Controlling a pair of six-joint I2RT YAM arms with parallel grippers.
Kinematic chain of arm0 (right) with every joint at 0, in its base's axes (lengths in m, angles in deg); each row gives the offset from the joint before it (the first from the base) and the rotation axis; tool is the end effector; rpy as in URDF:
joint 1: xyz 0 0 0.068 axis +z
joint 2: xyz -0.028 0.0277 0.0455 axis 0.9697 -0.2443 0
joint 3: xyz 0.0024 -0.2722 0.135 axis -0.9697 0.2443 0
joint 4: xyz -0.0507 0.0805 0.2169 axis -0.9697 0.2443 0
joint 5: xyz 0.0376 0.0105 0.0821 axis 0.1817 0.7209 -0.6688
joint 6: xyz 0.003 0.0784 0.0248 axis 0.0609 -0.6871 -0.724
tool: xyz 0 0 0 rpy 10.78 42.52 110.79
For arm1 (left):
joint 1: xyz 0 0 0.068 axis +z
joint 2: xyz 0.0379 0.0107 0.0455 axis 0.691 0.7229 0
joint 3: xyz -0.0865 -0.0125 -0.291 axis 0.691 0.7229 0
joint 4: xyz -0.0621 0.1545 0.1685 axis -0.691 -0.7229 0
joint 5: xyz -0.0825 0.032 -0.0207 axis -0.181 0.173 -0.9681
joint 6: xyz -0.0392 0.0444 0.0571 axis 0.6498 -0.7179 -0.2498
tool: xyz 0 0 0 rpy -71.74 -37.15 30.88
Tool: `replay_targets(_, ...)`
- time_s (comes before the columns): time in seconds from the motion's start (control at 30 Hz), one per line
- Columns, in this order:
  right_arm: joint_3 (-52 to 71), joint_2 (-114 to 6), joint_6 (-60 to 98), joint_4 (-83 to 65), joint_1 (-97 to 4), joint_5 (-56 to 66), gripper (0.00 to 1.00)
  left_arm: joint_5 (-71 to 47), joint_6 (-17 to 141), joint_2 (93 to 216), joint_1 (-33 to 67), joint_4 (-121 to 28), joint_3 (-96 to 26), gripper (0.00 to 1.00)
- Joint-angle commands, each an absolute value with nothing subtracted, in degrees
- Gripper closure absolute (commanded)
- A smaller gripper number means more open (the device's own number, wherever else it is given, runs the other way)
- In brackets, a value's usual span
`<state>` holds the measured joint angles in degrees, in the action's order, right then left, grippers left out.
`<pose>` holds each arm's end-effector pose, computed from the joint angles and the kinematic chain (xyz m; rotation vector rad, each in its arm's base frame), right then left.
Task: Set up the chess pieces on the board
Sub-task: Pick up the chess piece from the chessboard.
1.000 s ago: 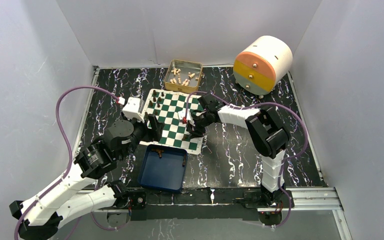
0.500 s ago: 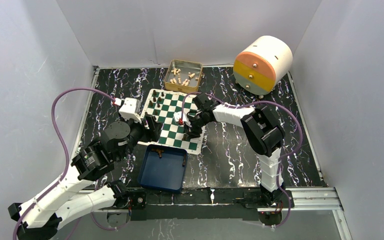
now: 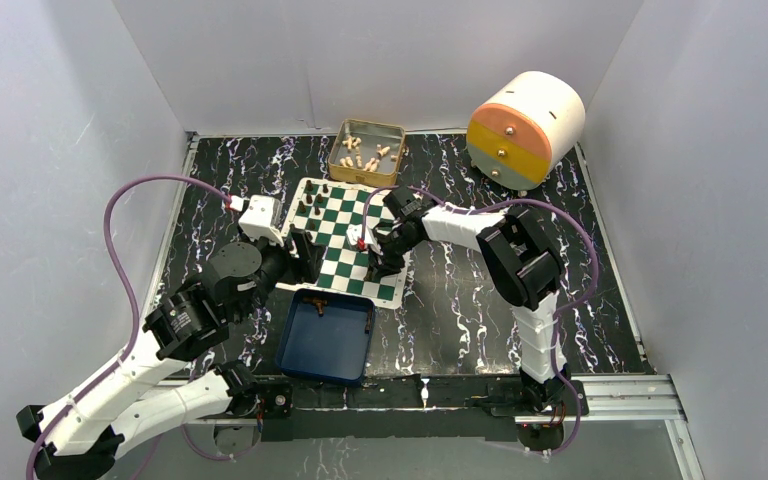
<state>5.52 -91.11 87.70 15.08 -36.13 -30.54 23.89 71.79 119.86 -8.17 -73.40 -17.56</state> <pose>0.2943 0.3089 0.1711 -2.0262 1.3552 0.8441 0.1045 -0.0788 0.3931 0.1071 1.7525 -0.5152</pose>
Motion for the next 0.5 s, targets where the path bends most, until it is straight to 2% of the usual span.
replay_targets(0.0, 3.2, -91.59, 91.56, 18.96, -35.75, -30.87, 0.64, 25.39, 71.65, 119.75, -8.15, -73.76, -17.79, 0.33)
replay_targets(0.1, 3.06, -91.28, 91.52, 19.21, -35.7, -30.8, 0.7, 25.58, 71.94, 119.98, -8.19, -73.74, -17.7, 0.34)
replay_targets(0.27, 2.89, -89.48, 90.51, 18.85, -35.7, -31.22, 0.73, 24.01, 75.18, 120.79, -8.18, -73.59, -17.03, 0.36)
replay_targets(0.4, 3.64, -86.45, 85.56, 16.01, -35.97, -31.23, 0.74, 22.15, 79.7, 122.48, -8.2, -73.56, -16.03, 0.38)
replay_targets(0.47, 4.69, -84.57, 81.05, 12.93, -36.67, -31.86, 0.79, 21.25, 82.5, 123.41, -8.21, -72.79, -15.17, 0.39)
